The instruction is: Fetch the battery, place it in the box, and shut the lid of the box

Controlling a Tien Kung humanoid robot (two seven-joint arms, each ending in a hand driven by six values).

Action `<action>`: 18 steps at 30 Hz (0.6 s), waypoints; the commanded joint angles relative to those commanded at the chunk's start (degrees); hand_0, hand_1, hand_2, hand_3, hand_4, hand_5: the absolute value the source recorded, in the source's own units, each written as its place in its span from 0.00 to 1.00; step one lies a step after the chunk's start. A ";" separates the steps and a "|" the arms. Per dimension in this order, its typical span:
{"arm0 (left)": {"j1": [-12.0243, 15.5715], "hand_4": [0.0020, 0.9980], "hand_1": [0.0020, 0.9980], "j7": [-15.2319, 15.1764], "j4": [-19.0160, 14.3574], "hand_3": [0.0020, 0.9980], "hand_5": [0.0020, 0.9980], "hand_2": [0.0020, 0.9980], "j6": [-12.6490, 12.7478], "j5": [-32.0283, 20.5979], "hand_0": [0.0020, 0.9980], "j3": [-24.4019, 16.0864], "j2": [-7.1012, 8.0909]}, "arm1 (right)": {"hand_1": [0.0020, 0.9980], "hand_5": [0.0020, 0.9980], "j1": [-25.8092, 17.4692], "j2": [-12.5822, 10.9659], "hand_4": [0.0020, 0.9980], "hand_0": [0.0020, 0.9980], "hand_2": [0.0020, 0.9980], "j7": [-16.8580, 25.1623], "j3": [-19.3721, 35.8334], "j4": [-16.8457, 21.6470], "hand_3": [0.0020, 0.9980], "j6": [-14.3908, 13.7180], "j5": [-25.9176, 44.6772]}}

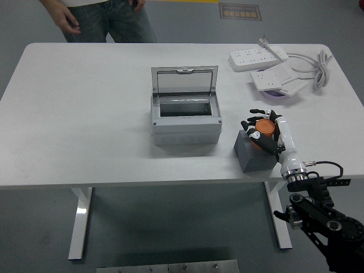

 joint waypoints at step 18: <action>0.06 0.79 0.64 -0.37 0.13 0.66 0.92 0.63 -0.25 0.42 0.43 -0.33 -0.07 | 0.54 0.16 0.04 -0.02 0.69 0.52 0.55 -0.30 -1.40 0.57 0.61 -1.44 1.46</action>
